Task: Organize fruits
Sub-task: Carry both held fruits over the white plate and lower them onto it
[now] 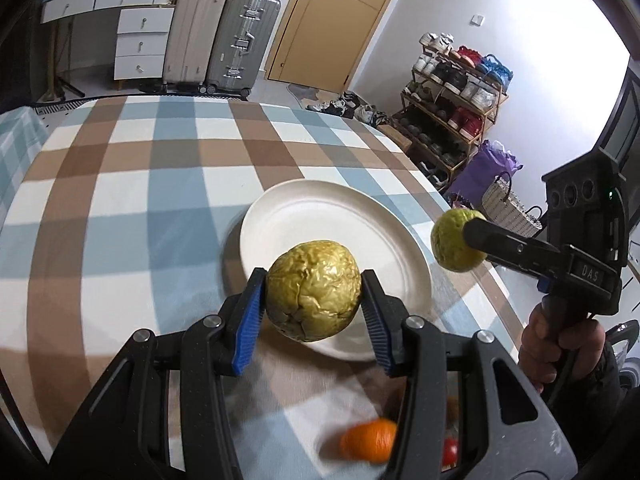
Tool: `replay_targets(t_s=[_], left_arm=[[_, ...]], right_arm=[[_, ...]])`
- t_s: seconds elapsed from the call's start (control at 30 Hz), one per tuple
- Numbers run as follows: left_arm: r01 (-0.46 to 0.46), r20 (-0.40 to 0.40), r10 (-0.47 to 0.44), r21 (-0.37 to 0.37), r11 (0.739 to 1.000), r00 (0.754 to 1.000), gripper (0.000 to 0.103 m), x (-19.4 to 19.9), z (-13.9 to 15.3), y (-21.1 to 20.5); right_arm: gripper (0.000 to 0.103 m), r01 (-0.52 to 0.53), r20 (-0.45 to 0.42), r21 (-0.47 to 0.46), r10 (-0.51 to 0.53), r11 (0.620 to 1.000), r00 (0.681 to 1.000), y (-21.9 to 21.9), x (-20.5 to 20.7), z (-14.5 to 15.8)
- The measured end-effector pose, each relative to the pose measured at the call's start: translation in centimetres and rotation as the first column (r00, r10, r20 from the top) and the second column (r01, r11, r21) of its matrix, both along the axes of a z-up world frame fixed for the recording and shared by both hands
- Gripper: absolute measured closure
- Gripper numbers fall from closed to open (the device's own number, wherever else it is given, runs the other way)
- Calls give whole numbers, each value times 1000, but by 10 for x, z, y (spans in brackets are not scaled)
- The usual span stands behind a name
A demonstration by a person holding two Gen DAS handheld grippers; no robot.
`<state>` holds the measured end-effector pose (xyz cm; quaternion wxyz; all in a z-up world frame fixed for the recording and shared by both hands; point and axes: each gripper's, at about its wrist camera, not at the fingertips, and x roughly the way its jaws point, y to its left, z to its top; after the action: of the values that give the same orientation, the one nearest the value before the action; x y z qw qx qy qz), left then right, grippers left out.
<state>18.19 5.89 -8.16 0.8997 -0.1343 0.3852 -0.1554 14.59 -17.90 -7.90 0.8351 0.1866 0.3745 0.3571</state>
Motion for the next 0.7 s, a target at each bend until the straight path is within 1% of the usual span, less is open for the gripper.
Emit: replay_targets(t_s=[0.13,0.27,0.4,0.6,0.7], left_arm=[[16,-13,-16,4,1000,1000,59,31,-3,-10],[45,-23,-44,29,999,999,59,61,-10,-25],[43,-55,-41,40,998,998,59,89,-23,-32],[44,-78,-40,50,998,996,59,117,-40,-37],[39,-85,-35,47,998,996,59,127,-46,-34]], right_arm=[[48,6,-1,-13,-6,1000,1000,2,31,-5],[48,4,-31,-4,-4,1000,999,5,60,-14],[48,4,-62,-8,-5,1000,998,11,84,-26],[48,17,-152,1,-16,1000,988,16,113,-52],[47,23,-163,5,-22,1000,986,17,122,-58]])
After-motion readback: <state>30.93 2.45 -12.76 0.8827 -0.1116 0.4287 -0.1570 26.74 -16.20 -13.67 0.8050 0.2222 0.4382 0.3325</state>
